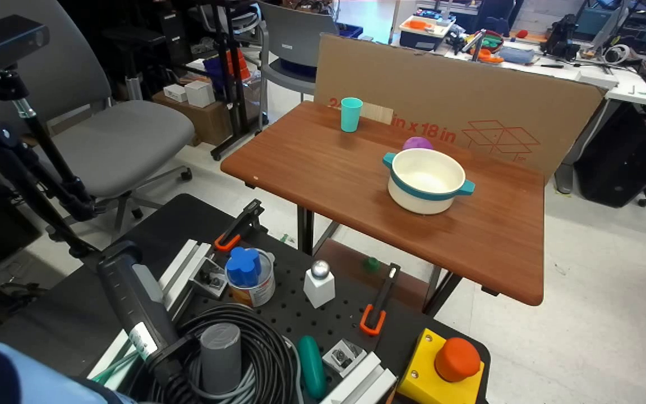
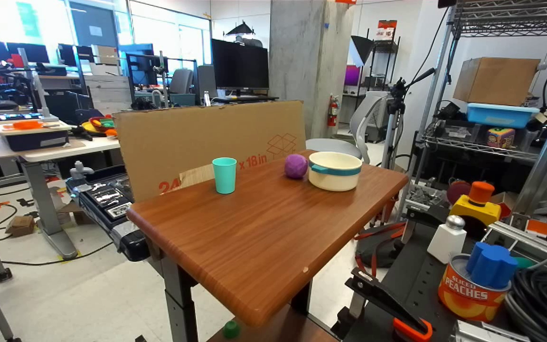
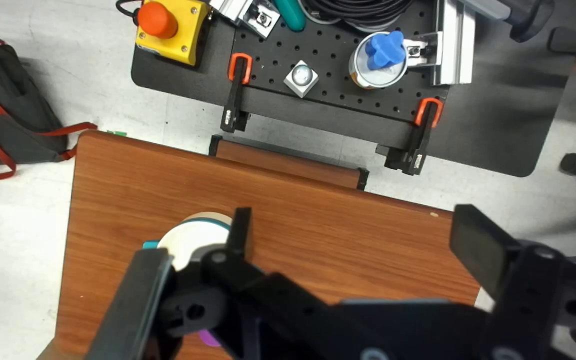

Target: Pick up the cup and put it in the pot

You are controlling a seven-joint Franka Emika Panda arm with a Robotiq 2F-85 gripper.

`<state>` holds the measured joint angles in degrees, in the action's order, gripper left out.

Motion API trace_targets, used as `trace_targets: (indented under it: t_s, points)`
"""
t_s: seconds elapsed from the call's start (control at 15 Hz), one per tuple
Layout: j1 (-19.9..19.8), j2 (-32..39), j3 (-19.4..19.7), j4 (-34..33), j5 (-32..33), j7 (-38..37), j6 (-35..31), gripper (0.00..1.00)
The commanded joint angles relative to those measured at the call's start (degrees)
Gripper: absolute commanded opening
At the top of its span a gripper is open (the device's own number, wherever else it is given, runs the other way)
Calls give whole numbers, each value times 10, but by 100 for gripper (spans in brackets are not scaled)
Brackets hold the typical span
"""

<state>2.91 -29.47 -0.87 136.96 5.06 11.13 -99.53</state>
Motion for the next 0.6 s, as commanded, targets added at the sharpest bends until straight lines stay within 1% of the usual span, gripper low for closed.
trace_targets:
  t_s: [0.0,0.13,0.27,0.4,0.53]
  points:
    - [2,17,2,-8,1,-8,-3,100]
    - [2,67,4,-32,-9,-14,-12,100]
    - [5,113,8,-54,-33,-15,-28,100]
    - [7,171,3,-84,-57,-21,-56,100]
    - [9,234,-2,-117,-84,-25,-103,100]
